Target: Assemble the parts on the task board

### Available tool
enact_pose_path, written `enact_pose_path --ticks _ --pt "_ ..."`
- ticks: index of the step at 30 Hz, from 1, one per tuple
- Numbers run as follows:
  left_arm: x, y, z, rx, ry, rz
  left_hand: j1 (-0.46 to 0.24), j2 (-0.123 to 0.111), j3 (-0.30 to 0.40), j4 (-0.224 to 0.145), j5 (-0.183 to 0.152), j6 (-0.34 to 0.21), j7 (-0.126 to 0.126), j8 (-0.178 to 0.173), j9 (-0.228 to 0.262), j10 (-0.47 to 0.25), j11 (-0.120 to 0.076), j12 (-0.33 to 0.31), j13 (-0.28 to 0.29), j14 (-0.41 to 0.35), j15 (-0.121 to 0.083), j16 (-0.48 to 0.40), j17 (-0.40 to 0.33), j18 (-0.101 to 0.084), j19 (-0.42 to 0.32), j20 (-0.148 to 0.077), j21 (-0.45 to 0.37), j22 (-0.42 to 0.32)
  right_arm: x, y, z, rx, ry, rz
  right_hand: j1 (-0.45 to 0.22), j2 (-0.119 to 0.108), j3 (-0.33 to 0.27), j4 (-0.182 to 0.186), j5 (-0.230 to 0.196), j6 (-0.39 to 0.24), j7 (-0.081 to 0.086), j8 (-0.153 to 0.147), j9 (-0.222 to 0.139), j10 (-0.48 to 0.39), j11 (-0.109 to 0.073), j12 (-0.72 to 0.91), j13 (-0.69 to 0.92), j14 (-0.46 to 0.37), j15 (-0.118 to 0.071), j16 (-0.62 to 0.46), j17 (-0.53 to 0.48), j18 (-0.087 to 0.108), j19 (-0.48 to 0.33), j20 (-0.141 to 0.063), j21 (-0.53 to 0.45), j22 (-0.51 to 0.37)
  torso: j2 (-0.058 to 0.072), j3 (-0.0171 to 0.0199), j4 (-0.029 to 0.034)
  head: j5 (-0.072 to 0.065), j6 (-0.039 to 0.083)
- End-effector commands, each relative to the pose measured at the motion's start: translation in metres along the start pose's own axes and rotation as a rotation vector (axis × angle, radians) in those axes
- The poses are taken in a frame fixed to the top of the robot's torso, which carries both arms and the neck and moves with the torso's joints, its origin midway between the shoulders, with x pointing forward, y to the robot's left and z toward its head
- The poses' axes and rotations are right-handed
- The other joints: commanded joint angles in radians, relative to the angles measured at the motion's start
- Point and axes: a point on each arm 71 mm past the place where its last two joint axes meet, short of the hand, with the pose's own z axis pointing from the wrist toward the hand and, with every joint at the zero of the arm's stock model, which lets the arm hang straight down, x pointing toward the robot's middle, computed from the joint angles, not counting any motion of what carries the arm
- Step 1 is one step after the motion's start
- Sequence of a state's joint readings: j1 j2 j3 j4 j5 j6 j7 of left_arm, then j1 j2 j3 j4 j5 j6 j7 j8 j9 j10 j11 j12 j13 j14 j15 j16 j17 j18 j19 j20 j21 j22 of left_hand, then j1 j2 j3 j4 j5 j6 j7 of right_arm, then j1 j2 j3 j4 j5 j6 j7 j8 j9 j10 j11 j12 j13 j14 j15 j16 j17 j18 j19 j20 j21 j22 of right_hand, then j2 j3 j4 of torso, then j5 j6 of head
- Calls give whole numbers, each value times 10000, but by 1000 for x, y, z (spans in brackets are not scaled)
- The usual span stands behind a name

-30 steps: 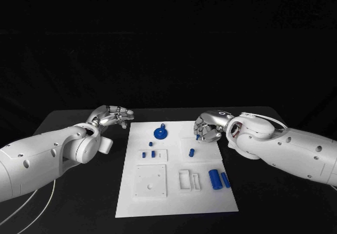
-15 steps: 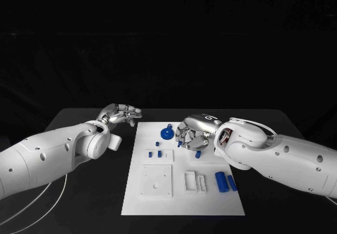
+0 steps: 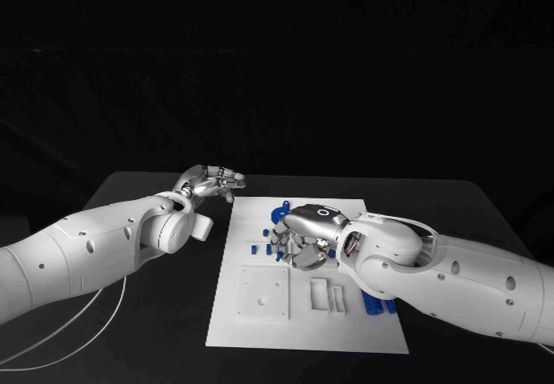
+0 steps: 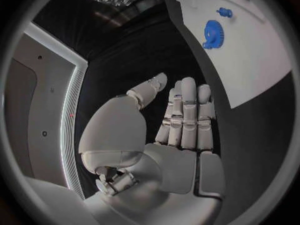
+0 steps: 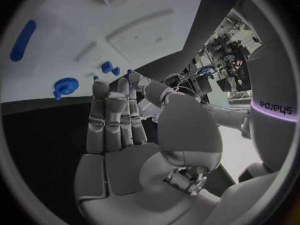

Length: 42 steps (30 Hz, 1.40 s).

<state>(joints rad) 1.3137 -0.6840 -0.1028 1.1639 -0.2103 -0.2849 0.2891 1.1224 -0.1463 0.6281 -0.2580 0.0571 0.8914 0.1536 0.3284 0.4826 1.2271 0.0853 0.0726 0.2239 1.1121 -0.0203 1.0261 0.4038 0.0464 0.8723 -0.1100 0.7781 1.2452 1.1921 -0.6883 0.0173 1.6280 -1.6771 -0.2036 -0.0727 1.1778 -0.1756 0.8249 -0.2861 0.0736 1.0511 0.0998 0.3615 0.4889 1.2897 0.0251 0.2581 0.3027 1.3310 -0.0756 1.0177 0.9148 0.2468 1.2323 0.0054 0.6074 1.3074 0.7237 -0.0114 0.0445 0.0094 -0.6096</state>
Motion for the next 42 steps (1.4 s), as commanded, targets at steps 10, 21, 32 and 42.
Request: enact_pose_path --ticks 10,21,32,42 --pt "3 -3 2 164 -3 -112 -81 20 -25 -21 46 -79 3 56 18 -51 51 -17 18 58 -3 -8 18 146 24 -88 16 19 27 6 0 -186 601 -696 -37 49 52 -31 94 76 2 33 27 -1 17 -51 38 -20 -91 81 -24 150 -1 -62 51 212 20 18 13 238 -172" --pt "3 -3 2 167 1 -112 -91 23 -29 -15 46 -78 4 58 19 -56 53 -17 21 55 0 -13 23 143 22 -85 12 22 40 6 1 -198 827 -757 -38 49 49 -32 110 79 1 32 33 0 17 -58 51 -20 -92 87 -29 150 -1 -64 59 212 15 29 -4 295 -277" --pt "3 -3 2 162 10 -115 -97 26 -31 -12 46 -79 5 58 19 -58 54 -17 23 53 1 -18 28 142 20 -84 7 24 44 9 0 -266 924 -746 -41 49 43 -32 113 81 1 31 37 4 16 -62 61 -19 -93 94 -32 150 0 -66 66 212 11 21 5 315 -321" --pt "2 -2 2 132 2 -110 -105 31 -34 -7 46 -81 6 58 20 -64 56 -19 25 50 3 -24 33 141 19 -82 2 27 45 9 -1 -288 1004 -717 -47 53 35 -33 118 85 0 31 43 9 14 -67 75 -18 -94 102 -35 150 1 -68 75 212 11 19 7 345 -345"
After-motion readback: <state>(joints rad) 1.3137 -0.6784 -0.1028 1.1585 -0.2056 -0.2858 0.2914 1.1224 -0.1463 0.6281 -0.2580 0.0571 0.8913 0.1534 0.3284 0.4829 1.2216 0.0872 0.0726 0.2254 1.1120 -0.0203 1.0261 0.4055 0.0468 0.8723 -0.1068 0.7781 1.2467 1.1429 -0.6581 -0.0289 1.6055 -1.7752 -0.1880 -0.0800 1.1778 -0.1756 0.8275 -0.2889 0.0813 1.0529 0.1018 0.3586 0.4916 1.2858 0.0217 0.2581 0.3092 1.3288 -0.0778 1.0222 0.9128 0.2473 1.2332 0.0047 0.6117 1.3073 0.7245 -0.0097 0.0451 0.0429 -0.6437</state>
